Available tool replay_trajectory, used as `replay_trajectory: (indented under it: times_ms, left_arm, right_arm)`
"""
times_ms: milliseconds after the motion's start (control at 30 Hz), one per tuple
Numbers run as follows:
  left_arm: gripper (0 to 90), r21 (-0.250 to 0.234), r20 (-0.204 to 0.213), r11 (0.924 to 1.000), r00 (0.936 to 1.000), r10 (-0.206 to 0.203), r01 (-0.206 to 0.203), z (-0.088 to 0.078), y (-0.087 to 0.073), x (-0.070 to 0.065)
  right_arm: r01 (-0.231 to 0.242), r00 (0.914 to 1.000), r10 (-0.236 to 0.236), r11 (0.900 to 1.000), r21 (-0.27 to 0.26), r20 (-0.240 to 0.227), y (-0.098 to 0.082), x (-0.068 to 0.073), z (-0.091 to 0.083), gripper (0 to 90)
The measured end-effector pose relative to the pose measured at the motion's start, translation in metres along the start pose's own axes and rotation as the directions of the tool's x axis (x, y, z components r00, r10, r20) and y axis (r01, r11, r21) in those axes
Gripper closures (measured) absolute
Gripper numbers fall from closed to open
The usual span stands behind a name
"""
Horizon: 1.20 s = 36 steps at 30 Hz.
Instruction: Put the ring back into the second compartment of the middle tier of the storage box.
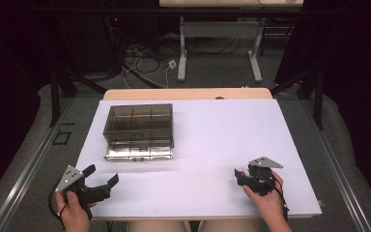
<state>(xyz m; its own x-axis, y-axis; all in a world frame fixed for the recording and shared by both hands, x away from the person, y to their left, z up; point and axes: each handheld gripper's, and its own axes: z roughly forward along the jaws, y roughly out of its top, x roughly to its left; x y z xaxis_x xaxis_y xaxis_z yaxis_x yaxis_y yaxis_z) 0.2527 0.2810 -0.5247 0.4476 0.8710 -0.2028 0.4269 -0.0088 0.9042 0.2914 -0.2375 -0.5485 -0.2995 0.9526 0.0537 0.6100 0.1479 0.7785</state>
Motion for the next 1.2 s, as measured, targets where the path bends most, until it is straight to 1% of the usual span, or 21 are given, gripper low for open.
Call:
replay_trajectory:
  times_ms: [167, 300, 367, 500, 567, 600, 633, 767, 800, 1033, 1133, 1200]
  left_arm:
    - [0.1, 0.003, 0.0, 1.0, 1.0, 0.0, 0.0, 0.0, 0.0, 0.0]
    - [0.1, 0.003, 0.002, 1.0, 1.0, 0.0, 0.0, 0.0, 0.0, 0.0]
    - [0.2, 0.003, 0.002, 1.0, 1.0, 0.0, 0.0, 0.0, 0.0, 0.0]
    - [0.1, 0.002, 0.003, 1.0, 1.0, -0.001, 0.001, 0.0, 0.0, 0.0]
    - [0.2, 0.002, 0.004, 1.0, 1.0, -0.001, 0.001, 0.0, 0.0, 0.0]
    - [0.1, 0.002, 0.004, 1.0, 1.0, -0.001, 0.001, 0.0, 0.0, 0.0]
    - [0.1, 0.002, 0.005, 1.0, 1.0, -0.001, 0.001, 0.0, 0.0, 0.0]
    - [0.1, 0.002, 0.005, 1.0, 1.0, -0.001, 0.001, 0.0, 0.0, 0.0]
    - [0.2, 0.002, 0.005, 1.0, 1.0, -0.001, 0.001, 0.0, 0.0, 0.0]
    - [0.1, 0.003, 0.005, 1.0, 1.0, -0.001, 0.001, 0.0, 0.0, 0.0]
    - [0.1, 0.003, 0.006, 1.0, 1.0, -0.001, 0.001, 0.001, 0.0, 0.0]
    - [0.1, 0.003, 0.006, 1.0, 1.0, -0.001, 0.001, 0.001, 0.0, 0.0]
  right_arm:
    - [-0.017, 0.9998, 0.017, 1.0, 0.011, -0.013, -0.002, -0.003, 0.003, 44.8]
    - [-0.023, 0.9996, 0.024, 0.999, 0.022, -0.013, -0.003, -0.003, 0.004, 47.5]
    - [-0.012, 0.9998, 0.012, 1.0, 0.025, -0.013, -0.004, -0.003, 0.006, 48.7]
    - [-0.002, 0.9999, 0.003, 1.0, 0.031, -0.012, -0.005, -0.001, 0.007, 51.2]
    - [0.007, 1.0, -0.007, 0.999, 0.034, -0.001, -0.005, 0.001, 0.008, 52.7]
    - [0.001, 1.0, -0.001, 0.999, 0.037, -0.003, -0.005, 0.002, 0.008, 53.3]
    - [0.018, 0.9998, -0.018, 0.999, 0.037, 0.012, -0.006, 0.002, 0.009, 55.9]
    - [0.021, 0.9995, -0.022, 0.999, 0.047, 0.022, -0.006, 0.003, 0.01, 59.2]
    - [0.019, 0.9992, -0.021, 0.999, 0.049, 0.034, -0.006, 0.004, 0.011, 61.6]
    - [0.019, 0.999, -0.021, 0.999, 0.05, 0.039, -0.005, 0.004, 0.011, 66.9]
    - [0.03, 0.9986, -0.031, 0.999, 0.038, 0.042, -0.005, 0.004, 0.01, 69.0]
    - [0.028, 0.9988, -0.03, 0.999, 0.038, 0.04, -0.005, 0.004, 0.01, 69.5]
